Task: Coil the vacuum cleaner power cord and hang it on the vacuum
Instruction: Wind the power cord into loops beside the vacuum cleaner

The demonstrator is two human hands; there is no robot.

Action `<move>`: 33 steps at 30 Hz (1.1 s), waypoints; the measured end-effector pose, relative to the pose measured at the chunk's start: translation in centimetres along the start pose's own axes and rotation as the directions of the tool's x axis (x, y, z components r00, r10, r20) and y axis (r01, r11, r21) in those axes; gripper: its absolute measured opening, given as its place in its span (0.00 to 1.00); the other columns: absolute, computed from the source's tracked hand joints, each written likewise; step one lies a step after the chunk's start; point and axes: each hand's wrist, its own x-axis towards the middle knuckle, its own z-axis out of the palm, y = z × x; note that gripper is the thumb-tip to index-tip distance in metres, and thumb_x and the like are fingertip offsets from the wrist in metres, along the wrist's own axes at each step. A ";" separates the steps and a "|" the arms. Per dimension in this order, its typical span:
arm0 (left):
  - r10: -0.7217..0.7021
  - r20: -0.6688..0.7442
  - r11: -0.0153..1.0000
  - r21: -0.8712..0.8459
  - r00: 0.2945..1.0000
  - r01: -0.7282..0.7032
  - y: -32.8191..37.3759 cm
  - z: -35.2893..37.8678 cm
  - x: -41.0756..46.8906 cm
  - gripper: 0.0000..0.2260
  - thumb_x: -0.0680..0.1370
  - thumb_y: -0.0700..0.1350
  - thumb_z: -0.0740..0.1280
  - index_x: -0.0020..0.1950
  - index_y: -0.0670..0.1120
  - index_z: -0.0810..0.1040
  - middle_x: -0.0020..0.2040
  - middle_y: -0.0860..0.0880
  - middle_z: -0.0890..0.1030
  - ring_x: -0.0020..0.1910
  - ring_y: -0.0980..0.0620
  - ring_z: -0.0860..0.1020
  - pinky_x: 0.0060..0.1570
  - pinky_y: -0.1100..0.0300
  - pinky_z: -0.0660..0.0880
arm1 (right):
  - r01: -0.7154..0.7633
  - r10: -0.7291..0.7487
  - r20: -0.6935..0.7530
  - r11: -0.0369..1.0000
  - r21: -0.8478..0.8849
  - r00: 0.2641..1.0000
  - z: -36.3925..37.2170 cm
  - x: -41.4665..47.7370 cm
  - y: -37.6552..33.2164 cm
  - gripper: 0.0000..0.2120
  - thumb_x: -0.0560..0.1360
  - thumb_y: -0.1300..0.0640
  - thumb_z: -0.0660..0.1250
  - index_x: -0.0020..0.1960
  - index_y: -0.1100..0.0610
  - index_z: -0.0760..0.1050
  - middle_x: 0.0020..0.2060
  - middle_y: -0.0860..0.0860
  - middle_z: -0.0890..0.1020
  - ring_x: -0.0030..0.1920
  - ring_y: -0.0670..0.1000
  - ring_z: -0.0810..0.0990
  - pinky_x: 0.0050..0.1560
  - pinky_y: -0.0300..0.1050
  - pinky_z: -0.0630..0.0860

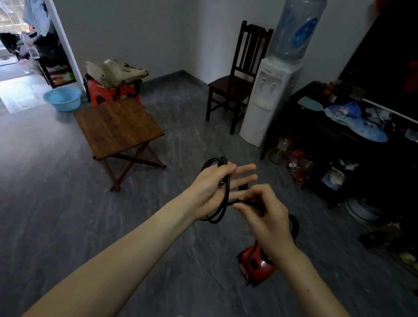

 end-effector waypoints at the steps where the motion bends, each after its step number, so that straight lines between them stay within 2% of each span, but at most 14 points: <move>1: -0.007 -0.016 1.000 0.001 1.000 0.007 -0.2 0.0 0.0 0.06 0.81 0.41 0.58 0.46 0.42 0.71 0.55 0.41 0.83 0.55 0.44 0.81 0.52 0.44 0.79 | 0.003 -0.003 -0.002 1.000 -0.012 1.000 -0.1 0.1 0.2 0.11 0.71 0.62 0.74 0.48 0.58 0.73 0.41 0.53 0.80 0.42 0.51 0.81 0.41 0.50 0.78; 4: -0.016 -0.062 1.000 0.009 0.998 0.017 -0.6 0.0 0.1 0.05 0.81 0.40 0.58 0.47 0.41 0.71 0.49 0.41 0.84 0.47 0.46 0.81 0.48 0.48 0.81 | 0.012 -0.012 -0.011 1.000 -0.026 1.000 -0.5 0.3 0.1 0.11 0.71 0.61 0.75 0.47 0.59 0.74 0.41 0.52 0.81 0.43 0.51 0.82 0.43 0.50 0.79; 6: -0.025 -0.073 0.999 0.026 0.997 0.027 -0.8 -0.2 0.1 0.06 0.81 0.41 0.58 0.46 0.40 0.71 0.50 0.40 0.83 0.48 0.45 0.81 0.47 0.49 0.81 | 0.005 -0.005 -0.037 1.000 -0.009 0.999 -0.8 0.5 -0.3 0.11 0.70 0.63 0.76 0.46 0.59 0.75 0.41 0.48 0.81 0.43 0.47 0.82 0.44 0.45 0.79; 8: -0.046 -0.062 0.997 0.060 0.997 0.050 -0.9 -0.3 -0.1 0.07 0.81 0.41 0.58 0.52 0.37 0.71 0.51 0.38 0.83 0.48 0.44 0.82 0.43 0.51 0.81 | -0.023 0.025 -0.070 0.999 0.032 0.997 -1.3 0.7 -0.7 0.10 0.69 0.66 0.75 0.44 0.61 0.75 0.41 0.47 0.81 0.43 0.46 0.83 0.45 0.42 0.80; 10: -0.068 -0.050 0.995 0.074 0.996 0.071 -1.1 -0.3 -0.4 0.11 0.81 0.39 0.58 0.59 0.33 0.69 0.53 0.34 0.81 0.49 0.42 0.82 0.45 0.48 0.81 | -0.073 0.082 -0.098 0.994 0.085 0.992 -2.0 1.1 -0.7 0.10 0.69 0.68 0.75 0.44 0.62 0.74 0.40 0.51 0.81 0.43 0.48 0.83 0.45 0.42 0.80; 12: -0.091 -0.043 0.991 0.091 0.995 0.095 -1.4 -0.4 -0.7 0.08 0.81 0.38 0.57 0.53 0.33 0.71 0.55 0.31 0.79 0.52 0.39 0.82 0.52 0.44 0.79 | -0.114 0.125 -0.110 0.988 0.101 0.986 -2.6 1.5 -0.5 0.10 0.69 0.67 0.75 0.45 0.61 0.74 0.39 0.53 0.81 0.42 0.48 0.83 0.45 0.40 0.79; 15: -0.150 -0.056 0.976 0.151 0.987 0.156 -1.7 -0.6 -1.1 0.09 0.81 0.37 0.58 0.47 0.34 0.75 0.47 0.34 0.83 0.48 0.41 0.83 0.55 0.43 0.78 | -0.172 0.178 -0.059 0.980 0.099 0.982 -2.7 1.4 -0.1 0.10 0.69 0.66 0.75 0.45 0.61 0.75 0.39 0.51 0.81 0.42 0.47 0.82 0.46 0.37 0.77; 17: -0.202 -0.048 0.967 0.150 0.978 0.207 -1.9 -0.9 -1.2 0.11 0.80 0.37 0.58 0.48 0.33 0.78 0.42 0.36 0.83 0.44 0.43 0.83 0.53 0.45 0.79 | -0.194 0.198 -0.049 0.979 0.068 0.979 -2.3 1.0 0.4 0.11 0.68 0.64 0.76 0.46 0.60 0.75 0.40 0.50 0.80 0.42 0.47 0.81 0.45 0.39 0.77; 21: -0.279 -0.074 0.940 0.185 0.957 0.288 -2.1 -1.8 -1.3 0.13 0.80 0.38 0.58 0.48 0.33 0.80 0.39 0.37 0.83 0.39 0.46 0.83 0.46 0.50 0.81 | -0.260 0.258 -0.056 0.965 -0.022 0.964 -1.8 0.4 2.0 0.14 0.66 0.56 0.78 0.46 0.55 0.76 0.40 0.52 0.79 0.41 0.50 0.78 0.42 0.40 0.76; 24: -0.299 -0.123 0.915 0.245 0.946 0.321 -2.5 -2.2 -1.0 0.14 0.80 0.38 0.59 0.40 0.37 0.81 0.34 0.40 0.80 0.30 0.51 0.78 0.37 0.57 0.80 | -0.385 0.386 -0.018 0.921 0.055 0.922 -1.4 -0.2 3.4 0.13 0.66 0.56 0.78 0.45 0.55 0.77 0.39 0.53 0.80 0.41 0.50 0.79 0.42 0.42 0.76; 28: -0.304 -0.114 0.932 0.173 0.946 0.320 -3.2 -3.4 0.0 0.07 0.79 0.37 0.60 0.42 0.40 0.73 0.33 0.42 0.74 0.27 0.54 0.73 0.29 0.62 0.74 | -0.486 0.465 0.143 0.846 0.220 0.874 -0.5 -2.2 5.9 0.02 0.75 0.59 0.70 0.44 0.57 0.78 0.38 0.47 0.81 0.41 0.45 0.79 0.45 0.38 0.75; 30: -0.321 -0.052 0.943 0.080 0.946 0.324 -3.2 -4.2 0.3 0.06 0.78 0.38 0.60 0.41 0.42 0.71 0.32 0.45 0.72 0.26 0.56 0.70 0.27 0.64 0.71 | -0.521 0.483 0.202 0.819 0.239 0.852 0.0 -4.1 7.5 0.09 0.79 0.56 0.64 0.41 0.56 0.77 0.36 0.45 0.80 0.40 0.43 0.79 0.46 0.35 0.73; 33: -0.339 -0.009 0.940 0.031 0.941 0.339 -2.6 -5.4 0.8 0.05 0.77 0.40 0.60 0.40 0.44 0.69 0.30 0.48 0.73 0.24 0.59 0.68 0.25 0.67 0.70 | -0.628 0.594 0.206 0.716 0.306 0.777 0.9 -6.7 9.5 0.12 0.80 0.53 0.61 0.39 0.53 0.76 0.34 0.45 0.79 0.39 0.44 0.77 0.46 0.37 0.71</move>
